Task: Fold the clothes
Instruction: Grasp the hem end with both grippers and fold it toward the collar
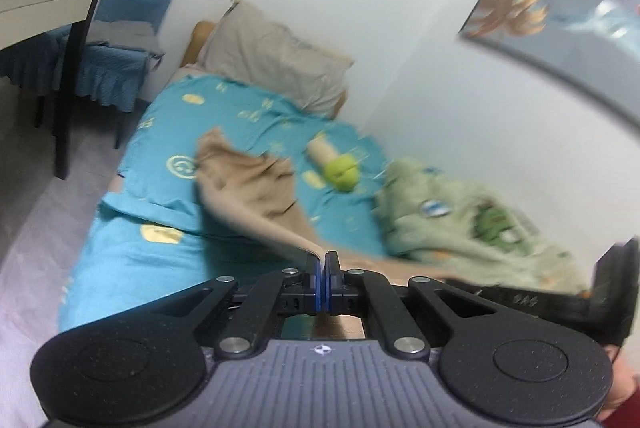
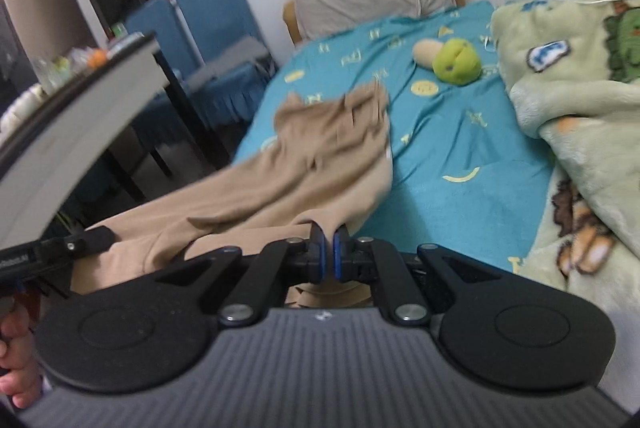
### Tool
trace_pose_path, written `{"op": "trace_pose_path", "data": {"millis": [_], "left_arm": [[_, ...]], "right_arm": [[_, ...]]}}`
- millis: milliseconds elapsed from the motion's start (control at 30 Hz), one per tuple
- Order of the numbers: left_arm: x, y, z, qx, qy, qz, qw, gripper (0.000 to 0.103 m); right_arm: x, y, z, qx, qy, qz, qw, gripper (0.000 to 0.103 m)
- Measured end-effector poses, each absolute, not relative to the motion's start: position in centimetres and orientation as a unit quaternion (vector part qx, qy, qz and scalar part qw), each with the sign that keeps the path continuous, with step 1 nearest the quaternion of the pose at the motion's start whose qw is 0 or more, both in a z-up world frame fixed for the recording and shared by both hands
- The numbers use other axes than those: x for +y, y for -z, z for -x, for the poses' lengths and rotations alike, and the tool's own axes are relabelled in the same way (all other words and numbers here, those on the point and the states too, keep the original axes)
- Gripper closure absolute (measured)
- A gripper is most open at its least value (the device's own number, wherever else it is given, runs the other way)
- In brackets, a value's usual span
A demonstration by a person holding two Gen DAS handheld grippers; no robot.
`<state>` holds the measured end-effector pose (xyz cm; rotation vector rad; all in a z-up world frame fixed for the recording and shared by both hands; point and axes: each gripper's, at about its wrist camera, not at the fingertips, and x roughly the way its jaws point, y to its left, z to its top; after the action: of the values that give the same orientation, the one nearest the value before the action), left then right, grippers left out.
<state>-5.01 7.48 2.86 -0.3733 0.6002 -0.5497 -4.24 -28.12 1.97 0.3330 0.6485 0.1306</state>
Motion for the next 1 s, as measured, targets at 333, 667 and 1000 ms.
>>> {"op": "trace_pose_path", "data": {"millis": [333, 667, 1000], "left_arm": [[6.3, -3.1, 2.0, 0.267, 0.229, 0.161, 0.922, 0.101], [2.0, 2.3, -13.2, 0.286, 0.166, 0.118, 0.936, 0.101], [-1.5, 12.7, -22.7, 0.332, 0.14, 0.071, 0.93, 0.1]], "right_arm": [[-29.6, -1.5, 0.4, 0.301, -0.065, -0.209, 0.928, 0.096], [-30.3, 3.7, -13.9, 0.319, -0.037, -0.206, 0.924, 0.095], [-29.9, 12.2, -22.6, 0.352, -0.002, -0.173, 0.92, 0.095]]}}
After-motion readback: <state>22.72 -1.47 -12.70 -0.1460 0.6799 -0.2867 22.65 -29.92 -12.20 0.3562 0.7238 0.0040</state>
